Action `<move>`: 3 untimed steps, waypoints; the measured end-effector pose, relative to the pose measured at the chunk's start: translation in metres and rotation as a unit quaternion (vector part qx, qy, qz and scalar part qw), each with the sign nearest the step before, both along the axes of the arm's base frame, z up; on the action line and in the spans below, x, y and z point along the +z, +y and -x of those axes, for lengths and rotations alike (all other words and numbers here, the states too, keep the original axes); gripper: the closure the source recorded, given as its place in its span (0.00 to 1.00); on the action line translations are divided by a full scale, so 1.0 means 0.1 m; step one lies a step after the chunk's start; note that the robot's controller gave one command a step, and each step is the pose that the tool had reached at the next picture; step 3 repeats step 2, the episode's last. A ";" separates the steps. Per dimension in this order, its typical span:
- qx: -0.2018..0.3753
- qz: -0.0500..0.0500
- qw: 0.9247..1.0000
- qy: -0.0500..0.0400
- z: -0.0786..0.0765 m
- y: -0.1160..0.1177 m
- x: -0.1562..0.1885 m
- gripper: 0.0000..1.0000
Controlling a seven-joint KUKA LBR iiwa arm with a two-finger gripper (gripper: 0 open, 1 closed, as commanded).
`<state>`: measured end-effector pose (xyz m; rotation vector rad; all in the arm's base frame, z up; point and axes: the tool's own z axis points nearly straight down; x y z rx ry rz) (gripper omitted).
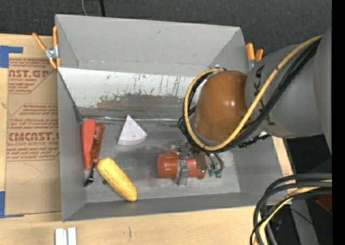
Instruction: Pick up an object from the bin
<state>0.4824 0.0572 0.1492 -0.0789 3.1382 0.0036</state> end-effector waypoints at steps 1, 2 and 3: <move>0.000 0.000 1.000 0.002 0.01 0.00 0.08 1.00; 0.000 0.000 1.000 0.001 0.00 0.00 0.19 1.00; 0.000 0.000 1.000 0.001 0.00 0.00 0.19 1.00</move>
Offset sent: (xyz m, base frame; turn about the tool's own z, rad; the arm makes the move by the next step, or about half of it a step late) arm 0.0000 0.0001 0.0173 0.0000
